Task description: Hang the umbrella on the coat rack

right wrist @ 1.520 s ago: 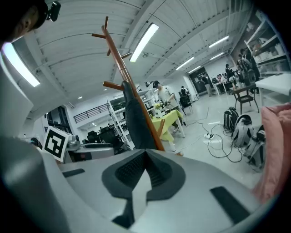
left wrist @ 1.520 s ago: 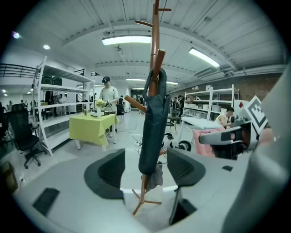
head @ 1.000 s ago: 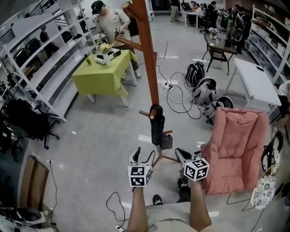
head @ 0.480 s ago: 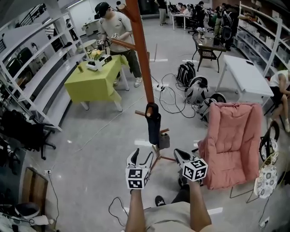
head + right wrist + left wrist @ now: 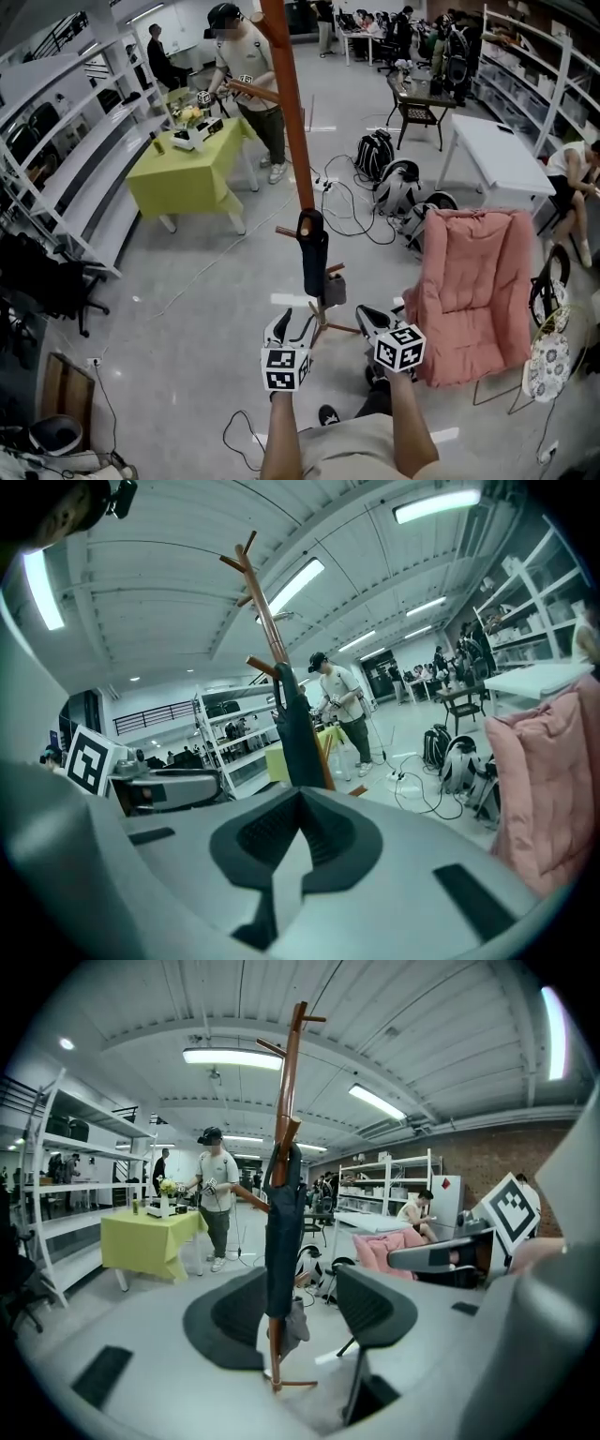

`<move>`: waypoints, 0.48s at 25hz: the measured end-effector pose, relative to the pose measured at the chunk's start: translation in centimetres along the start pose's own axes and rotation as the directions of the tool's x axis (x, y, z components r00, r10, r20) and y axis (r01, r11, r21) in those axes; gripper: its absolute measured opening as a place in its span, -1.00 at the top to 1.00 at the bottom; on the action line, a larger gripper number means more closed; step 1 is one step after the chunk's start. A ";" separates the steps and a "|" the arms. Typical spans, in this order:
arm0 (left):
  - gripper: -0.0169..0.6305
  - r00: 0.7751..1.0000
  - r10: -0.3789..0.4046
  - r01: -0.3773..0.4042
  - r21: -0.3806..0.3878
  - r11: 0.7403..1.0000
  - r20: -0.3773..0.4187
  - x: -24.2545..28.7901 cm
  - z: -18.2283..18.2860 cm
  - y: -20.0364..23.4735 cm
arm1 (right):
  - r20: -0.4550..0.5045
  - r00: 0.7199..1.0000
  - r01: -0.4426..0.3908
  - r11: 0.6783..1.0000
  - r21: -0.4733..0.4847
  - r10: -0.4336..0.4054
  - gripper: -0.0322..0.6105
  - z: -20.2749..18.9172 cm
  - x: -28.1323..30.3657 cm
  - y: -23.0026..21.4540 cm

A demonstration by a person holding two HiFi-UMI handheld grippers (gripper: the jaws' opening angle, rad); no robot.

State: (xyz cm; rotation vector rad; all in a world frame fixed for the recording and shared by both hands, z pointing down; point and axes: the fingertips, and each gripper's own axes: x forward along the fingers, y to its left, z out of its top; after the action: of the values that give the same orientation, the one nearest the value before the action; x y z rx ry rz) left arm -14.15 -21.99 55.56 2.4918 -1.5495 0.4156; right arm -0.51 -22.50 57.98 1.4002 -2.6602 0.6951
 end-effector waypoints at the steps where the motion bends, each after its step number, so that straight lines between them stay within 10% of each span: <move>1: 0.23 1.000 -0.002 0.002 -0.001 1.000 -0.002 -0.1 -0.1 -0.1 | 0.008 1.000 0.012 1.000 -0.001 -0.012 0.89 0.1 -0.1 -0.1; 12: 0.42 1.000 -0.024 0.024 -0.012 1.000 -0.008 -0.6 -1.2 -0.9 | 0.000 1.000 0.025 1.000 0.017 -0.025 0.89 -0.9 -0.7 0.4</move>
State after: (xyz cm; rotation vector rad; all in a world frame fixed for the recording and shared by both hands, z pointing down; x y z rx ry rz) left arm -13.72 -20.71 56.46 2.4939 -1.5133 0.4117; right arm -0.60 -21.40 58.49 1.4347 -2.6388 0.7170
